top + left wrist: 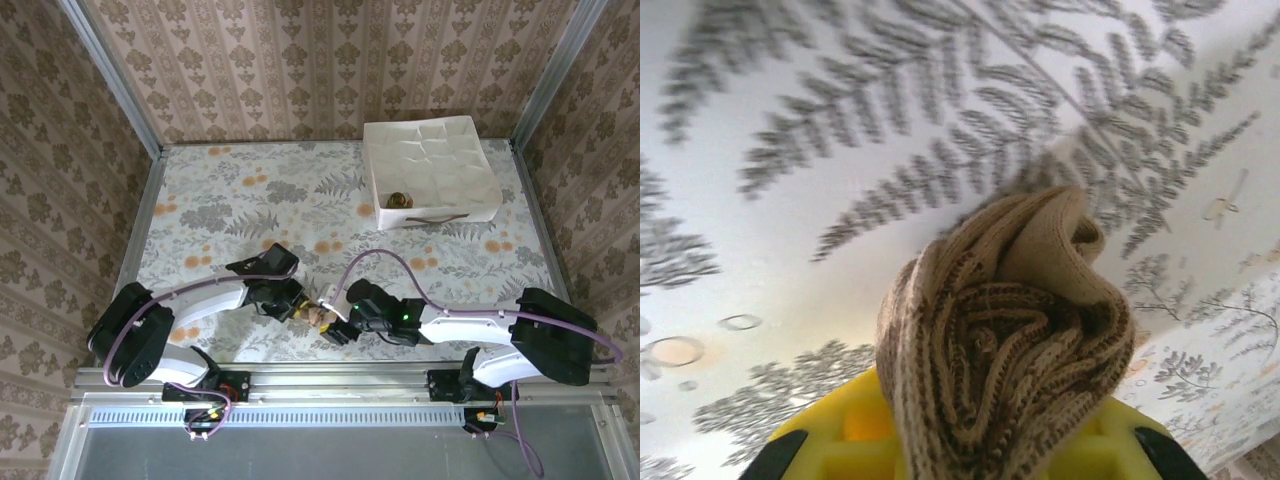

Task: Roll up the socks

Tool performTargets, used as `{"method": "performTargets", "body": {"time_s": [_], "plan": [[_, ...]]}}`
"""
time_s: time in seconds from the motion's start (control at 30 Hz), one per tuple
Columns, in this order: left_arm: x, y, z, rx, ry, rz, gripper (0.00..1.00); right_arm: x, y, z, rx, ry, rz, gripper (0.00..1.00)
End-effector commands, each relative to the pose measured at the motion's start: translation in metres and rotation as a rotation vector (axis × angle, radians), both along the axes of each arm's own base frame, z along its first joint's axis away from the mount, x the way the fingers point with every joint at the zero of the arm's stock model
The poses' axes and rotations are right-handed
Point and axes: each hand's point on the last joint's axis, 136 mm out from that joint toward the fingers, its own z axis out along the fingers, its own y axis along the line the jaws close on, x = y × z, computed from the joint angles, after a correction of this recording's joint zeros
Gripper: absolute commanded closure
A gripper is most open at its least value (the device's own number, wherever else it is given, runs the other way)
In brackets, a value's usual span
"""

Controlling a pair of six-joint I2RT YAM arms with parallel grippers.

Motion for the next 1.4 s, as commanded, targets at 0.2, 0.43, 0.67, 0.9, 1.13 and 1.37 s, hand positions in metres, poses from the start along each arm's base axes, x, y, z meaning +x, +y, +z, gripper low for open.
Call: {"method": "performTargets", "body": {"time_s": [0.2, 0.43, 0.67, 0.9, 1.13, 1.37], "plan": [[-0.036, 0.042, -0.027, 0.187, 0.212, 0.024, 1.0, 0.018, 0.04, -0.006, -0.197, -0.25, 0.025, 0.31], [-0.032, 0.036, -0.024, 0.166, 0.211, 0.001, 1.0, 0.034, 0.037, -0.039, -0.327, -0.234, -0.024, 0.41], [-0.026, 0.028, -0.017, 0.099, 0.17, -0.004, 0.97, 0.041, 0.019, -0.066, -0.415, -0.143, -0.08, 0.85], [0.004, 0.026, -0.002, 0.009, 0.043, 0.042, 0.57, 0.029, 0.01, -0.077, -0.329, 0.049, -0.074, 1.0], [0.027, 0.019, 0.001, -0.071, -0.052, 0.058, 0.46, 0.02, 0.002, -0.082, -0.146, 0.359, -0.093, 1.0], [0.034, 0.01, -0.005, -0.088, -0.062, 0.032, 0.46, 0.023, 0.001, -0.08, 0.002, 0.613, -0.151, 1.0]]}}
